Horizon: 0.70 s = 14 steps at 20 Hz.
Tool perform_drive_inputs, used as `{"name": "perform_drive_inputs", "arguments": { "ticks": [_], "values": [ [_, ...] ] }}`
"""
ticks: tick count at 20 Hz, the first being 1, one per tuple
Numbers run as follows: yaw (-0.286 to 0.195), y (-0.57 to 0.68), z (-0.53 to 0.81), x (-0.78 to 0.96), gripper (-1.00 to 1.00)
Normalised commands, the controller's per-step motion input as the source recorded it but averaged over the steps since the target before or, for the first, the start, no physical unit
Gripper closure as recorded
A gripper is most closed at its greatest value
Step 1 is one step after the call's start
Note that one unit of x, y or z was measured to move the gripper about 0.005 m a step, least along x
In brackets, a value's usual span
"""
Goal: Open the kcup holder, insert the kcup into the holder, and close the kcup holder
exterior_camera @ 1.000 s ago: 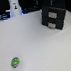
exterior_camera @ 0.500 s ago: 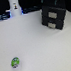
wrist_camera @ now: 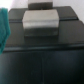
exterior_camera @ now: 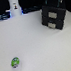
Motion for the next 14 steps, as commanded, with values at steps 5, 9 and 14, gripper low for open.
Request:
{"name": "perform_drive_inputs", "arguments": {
  "ticks": [5, 9, 14],
  "values": [
    [-0.064, 0.32, -0.40, -0.11, -1.00],
    [-0.046, 0.22, -0.45, -0.17, -1.00],
    [-0.031, 0.09, -0.45, -0.29, -1.00]
  ]
}}
